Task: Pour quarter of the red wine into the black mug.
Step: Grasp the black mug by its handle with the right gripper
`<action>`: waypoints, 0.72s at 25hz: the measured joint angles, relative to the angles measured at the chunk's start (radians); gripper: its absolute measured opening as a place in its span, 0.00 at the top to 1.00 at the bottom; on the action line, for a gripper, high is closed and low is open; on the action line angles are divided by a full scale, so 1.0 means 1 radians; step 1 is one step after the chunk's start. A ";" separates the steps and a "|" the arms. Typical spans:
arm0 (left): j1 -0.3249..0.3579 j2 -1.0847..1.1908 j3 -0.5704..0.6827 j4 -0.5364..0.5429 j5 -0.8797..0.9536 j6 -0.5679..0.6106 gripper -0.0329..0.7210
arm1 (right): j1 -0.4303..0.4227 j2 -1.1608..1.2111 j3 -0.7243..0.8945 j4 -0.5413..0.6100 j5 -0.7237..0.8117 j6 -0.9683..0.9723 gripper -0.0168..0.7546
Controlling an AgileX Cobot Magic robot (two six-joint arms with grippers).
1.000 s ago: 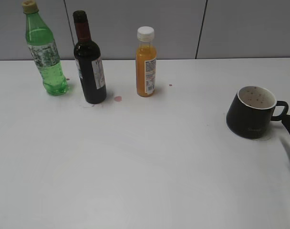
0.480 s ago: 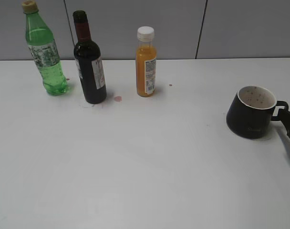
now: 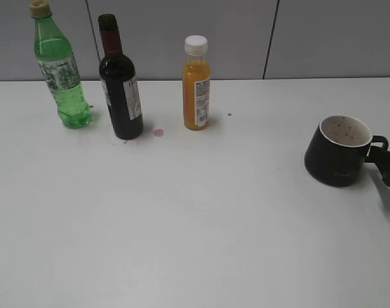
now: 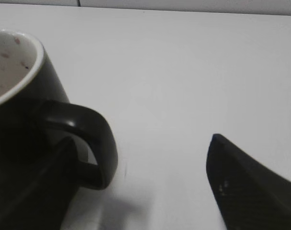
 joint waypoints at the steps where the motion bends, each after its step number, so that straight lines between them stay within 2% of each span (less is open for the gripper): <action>1: 0.000 0.000 0.000 0.000 0.000 0.000 0.17 | 0.000 0.000 -0.004 0.000 0.000 0.000 0.15; 18: 0.000 0.000 0.000 0.000 0.000 0.000 0.17 | 0.028 0.073 -0.084 -0.013 0.000 0.012 0.15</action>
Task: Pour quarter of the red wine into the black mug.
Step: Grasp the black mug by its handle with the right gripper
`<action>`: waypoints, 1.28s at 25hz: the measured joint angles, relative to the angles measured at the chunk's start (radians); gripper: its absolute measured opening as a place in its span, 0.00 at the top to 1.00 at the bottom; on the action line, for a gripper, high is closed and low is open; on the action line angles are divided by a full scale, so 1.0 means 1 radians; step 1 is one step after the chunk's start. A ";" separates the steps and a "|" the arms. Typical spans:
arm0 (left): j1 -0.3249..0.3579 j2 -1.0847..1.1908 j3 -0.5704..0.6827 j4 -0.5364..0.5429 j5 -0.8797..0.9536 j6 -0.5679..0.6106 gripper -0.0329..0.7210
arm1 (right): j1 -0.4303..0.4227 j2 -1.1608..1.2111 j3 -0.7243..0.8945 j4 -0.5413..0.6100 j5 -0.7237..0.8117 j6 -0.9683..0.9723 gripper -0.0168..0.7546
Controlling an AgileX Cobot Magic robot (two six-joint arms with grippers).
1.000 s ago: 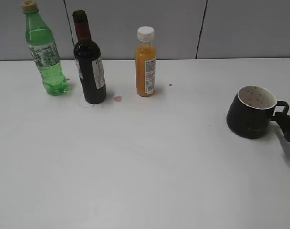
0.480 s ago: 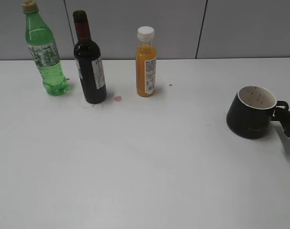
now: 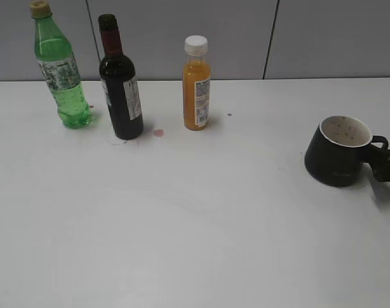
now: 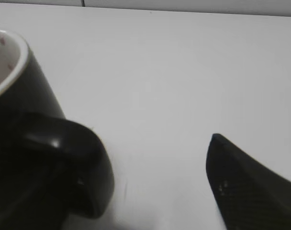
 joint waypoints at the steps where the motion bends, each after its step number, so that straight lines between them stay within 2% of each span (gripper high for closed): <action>1: 0.000 0.000 0.000 0.000 0.000 0.000 0.17 | 0.000 0.005 -0.007 0.000 0.000 0.001 0.15; 8: 0.000 0.000 0.000 0.000 0.000 0.000 0.17 | 0.003 0.016 -0.033 0.001 0.000 0.001 0.16; 16: 0.000 0.000 0.000 0.000 0.000 0.000 0.17 | 0.013 0.060 -0.085 -0.002 -0.013 0.003 0.22; 27: 0.000 0.000 0.000 0.000 0.000 0.000 0.17 | 0.049 0.089 -0.148 -0.012 -0.009 0.004 0.23; 30: 0.000 0.000 0.000 0.000 0.000 0.000 0.17 | 0.057 0.092 -0.152 -0.010 -0.011 0.005 0.28; 32: 0.000 0.000 0.000 0.000 0.000 0.000 0.17 | 0.057 0.094 -0.152 -0.013 -0.012 0.005 0.36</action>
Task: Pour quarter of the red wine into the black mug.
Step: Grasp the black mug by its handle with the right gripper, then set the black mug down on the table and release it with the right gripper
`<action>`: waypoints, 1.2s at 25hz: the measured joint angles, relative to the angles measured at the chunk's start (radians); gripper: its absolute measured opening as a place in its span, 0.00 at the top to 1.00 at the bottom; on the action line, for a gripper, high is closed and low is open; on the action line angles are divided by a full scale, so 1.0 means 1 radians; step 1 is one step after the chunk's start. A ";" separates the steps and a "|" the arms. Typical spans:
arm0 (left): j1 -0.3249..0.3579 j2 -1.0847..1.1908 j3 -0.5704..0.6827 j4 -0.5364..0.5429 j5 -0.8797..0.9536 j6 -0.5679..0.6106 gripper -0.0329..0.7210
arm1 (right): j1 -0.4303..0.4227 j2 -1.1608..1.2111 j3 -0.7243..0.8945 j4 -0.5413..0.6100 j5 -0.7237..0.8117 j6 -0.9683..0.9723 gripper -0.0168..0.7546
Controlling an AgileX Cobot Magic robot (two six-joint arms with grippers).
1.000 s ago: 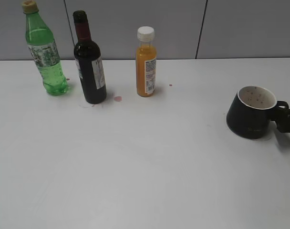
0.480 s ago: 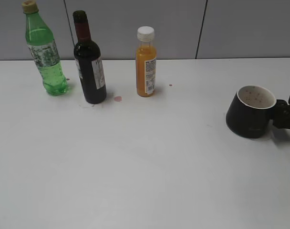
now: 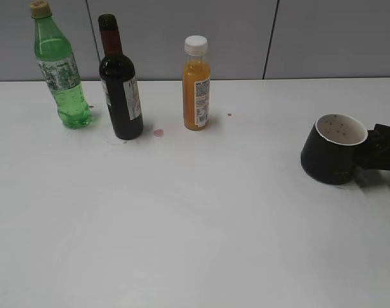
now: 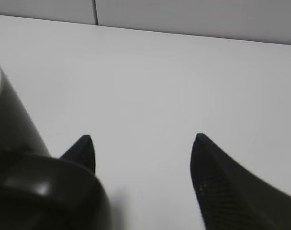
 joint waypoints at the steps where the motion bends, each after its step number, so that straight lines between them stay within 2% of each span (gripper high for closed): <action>1: 0.000 0.000 0.000 0.000 0.000 0.000 0.17 | 0.000 0.000 0.000 -0.005 -0.001 0.000 0.41; 7: 0.000 0.000 0.000 0.000 0.000 0.000 0.17 | 0.003 0.000 0.000 -0.009 -0.001 0.000 0.75; 9: 0.000 0.000 0.000 0.000 0.000 0.000 0.17 | 0.003 0.000 0.000 -0.008 -0.001 0.000 0.83; 17: 0.000 0.000 0.000 0.000 0.000 0.000 0.17 | 0.003 -0.010 -0.002 -0.030 0.008 0.020 0.85; 30: 0.000 0.000 0.000 0.000 0.000 0.000 0.17 | 0.012 -0.121 -0.001 -0.252 0.058 0.124 0.87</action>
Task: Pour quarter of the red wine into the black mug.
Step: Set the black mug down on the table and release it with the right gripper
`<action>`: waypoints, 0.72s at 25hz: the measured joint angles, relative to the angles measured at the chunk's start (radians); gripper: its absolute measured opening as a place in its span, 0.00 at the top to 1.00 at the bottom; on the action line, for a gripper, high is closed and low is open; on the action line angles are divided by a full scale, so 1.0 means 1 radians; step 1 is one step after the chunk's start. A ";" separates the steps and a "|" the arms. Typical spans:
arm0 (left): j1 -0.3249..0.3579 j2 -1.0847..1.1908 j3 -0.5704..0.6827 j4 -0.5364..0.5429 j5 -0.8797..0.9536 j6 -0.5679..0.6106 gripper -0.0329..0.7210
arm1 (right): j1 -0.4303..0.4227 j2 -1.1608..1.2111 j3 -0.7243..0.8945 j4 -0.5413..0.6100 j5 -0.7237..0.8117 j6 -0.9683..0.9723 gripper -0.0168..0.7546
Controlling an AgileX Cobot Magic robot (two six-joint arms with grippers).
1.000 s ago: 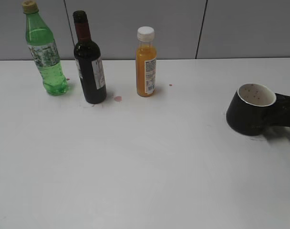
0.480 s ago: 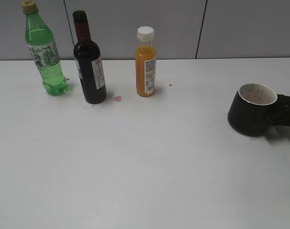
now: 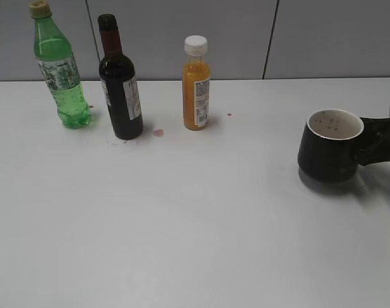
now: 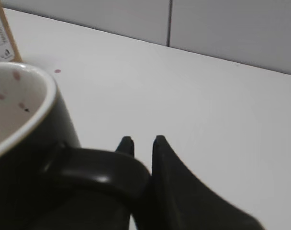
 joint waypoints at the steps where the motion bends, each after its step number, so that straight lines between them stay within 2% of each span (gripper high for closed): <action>1: 0.000 0.000 0.000 0.000 0.000 0.000 0.17 | 0.010 -0.006 0.000 -0.011 0.000 0.004 0.87; 3: 0.000 0.000 0.000 0.000 0.000 0.000 0.17 | 0.035 -0.018 0.000 -0.040 0.000 0.014 0.87; 8: 0.000 0.000 0.000 0.000 0.000 0.000 0.17 | 0.122 -0.022 -0.072 -0.226 0.000 0.100 0.87; 18: 0.000 0.000 0.000 0.000 0.000 0.000 0.17 | 0.282 0.019 -0.273 -0.357 0.000 0.240 0.87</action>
